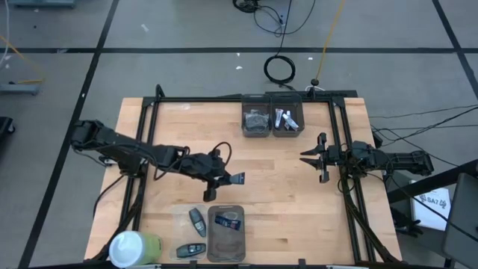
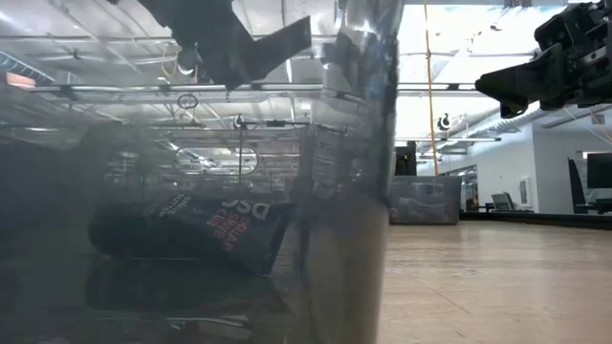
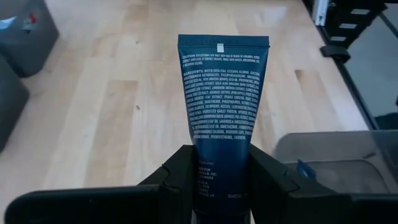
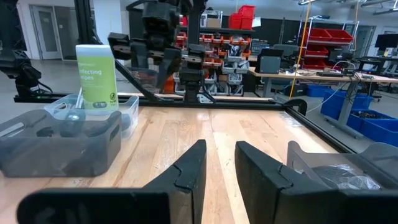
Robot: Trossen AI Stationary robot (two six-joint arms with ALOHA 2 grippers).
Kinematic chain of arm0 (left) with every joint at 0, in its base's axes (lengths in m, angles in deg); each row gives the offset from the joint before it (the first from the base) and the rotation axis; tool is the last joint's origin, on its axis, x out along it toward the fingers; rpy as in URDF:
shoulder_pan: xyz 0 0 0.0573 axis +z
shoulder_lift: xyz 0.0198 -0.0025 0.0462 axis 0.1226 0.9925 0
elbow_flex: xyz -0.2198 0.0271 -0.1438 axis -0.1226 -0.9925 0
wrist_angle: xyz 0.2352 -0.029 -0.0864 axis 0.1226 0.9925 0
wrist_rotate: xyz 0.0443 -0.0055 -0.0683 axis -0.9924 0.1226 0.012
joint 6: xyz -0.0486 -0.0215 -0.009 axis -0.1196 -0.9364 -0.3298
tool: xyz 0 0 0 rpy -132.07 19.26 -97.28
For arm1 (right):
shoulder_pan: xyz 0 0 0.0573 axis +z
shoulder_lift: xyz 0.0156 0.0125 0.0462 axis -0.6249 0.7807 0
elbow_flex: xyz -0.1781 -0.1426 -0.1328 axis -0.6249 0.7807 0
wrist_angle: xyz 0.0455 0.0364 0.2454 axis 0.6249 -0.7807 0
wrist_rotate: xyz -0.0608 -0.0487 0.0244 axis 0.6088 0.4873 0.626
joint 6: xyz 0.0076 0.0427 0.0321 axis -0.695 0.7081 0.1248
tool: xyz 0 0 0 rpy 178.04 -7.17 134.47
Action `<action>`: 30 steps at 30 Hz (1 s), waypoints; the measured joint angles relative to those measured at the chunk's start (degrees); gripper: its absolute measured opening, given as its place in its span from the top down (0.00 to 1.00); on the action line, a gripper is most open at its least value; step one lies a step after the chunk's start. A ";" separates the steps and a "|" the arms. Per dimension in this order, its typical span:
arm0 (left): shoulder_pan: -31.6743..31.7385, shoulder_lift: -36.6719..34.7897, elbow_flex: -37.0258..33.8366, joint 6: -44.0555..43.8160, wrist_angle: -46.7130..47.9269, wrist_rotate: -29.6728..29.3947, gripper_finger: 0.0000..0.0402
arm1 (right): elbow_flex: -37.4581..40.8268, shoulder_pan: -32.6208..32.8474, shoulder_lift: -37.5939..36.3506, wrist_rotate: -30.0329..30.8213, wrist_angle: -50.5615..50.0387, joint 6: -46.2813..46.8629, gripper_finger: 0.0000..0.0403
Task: Pick & Place Travel size toiletries
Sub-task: Put the blue shave cream into the bottom black bin
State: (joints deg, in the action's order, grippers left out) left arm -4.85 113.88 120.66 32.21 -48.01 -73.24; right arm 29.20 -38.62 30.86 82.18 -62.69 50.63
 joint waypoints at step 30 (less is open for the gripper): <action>-13.61 0.00 0.00 -5.51 -0.20 0.00 0.74 | 0.01 -0.01 -0.01 0.02 0.00 0.00 0.81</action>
State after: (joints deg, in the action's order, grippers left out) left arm -18.46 113.88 120.66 26.69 -48.20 -73.24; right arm 29.22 -38.62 30.85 82.20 -62.69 50.63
